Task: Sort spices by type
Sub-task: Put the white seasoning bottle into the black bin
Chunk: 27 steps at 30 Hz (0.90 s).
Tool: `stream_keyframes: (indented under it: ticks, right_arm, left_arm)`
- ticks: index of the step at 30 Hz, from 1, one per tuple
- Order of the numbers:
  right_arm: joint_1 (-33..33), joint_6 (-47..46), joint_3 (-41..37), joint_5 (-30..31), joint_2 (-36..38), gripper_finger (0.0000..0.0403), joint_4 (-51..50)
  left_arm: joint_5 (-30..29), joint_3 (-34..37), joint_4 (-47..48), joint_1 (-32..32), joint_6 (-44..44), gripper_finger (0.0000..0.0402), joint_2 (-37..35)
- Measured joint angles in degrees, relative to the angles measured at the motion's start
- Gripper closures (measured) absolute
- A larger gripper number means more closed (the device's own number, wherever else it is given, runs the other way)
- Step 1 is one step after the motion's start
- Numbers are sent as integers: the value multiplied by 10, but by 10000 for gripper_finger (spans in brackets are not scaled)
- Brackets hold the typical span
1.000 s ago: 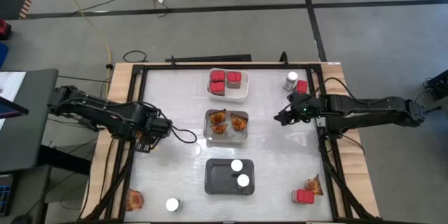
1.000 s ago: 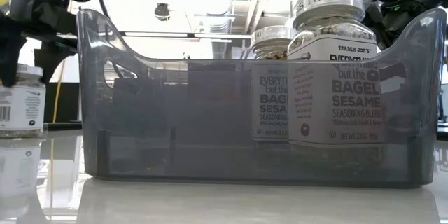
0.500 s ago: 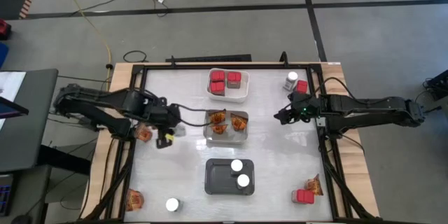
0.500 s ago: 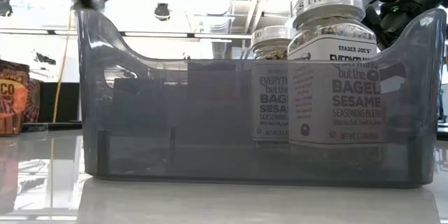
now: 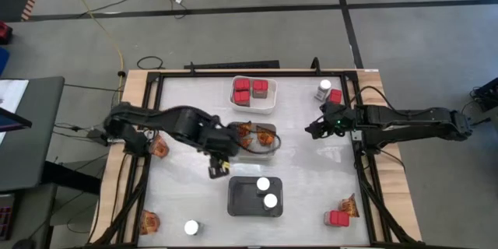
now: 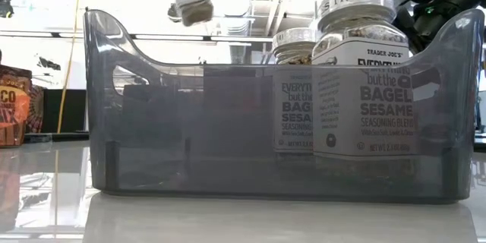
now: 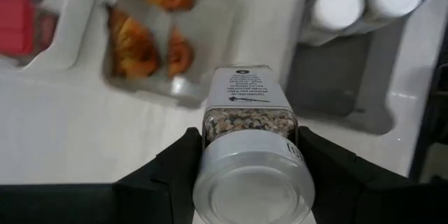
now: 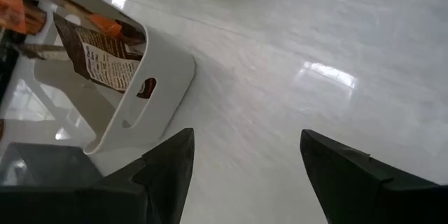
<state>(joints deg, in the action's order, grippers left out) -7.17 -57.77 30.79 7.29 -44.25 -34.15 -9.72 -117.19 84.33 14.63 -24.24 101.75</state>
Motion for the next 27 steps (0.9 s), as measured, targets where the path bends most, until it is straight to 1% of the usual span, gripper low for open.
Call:
stream_keyframes:
  ticks: [5, 9, 13, 18, 27]
  right_arm:
    - [0, 38, 0, 0, 0, 117, 0]
    - [0, 42, 0, 0, 0, 117, 0]
    - [0, 43, 0, 0, 0, 117, 0]
    - [0, 43, 0, 0, 0, 117, -1]
    - [0, 43, 0, 0, 0, 117, -1]
  left_arm:
    - [3, -103, 15, 19, -30, 206, 75]
    - [9, -146, 15, 39, -51, 206, 124]
    - [33, -155, 16, 59, -76, 206, 165]
    - [51, -155, 12, 75, -86, 206, 210]
    - [54, -155, 11, 72, -82, 206, 283]
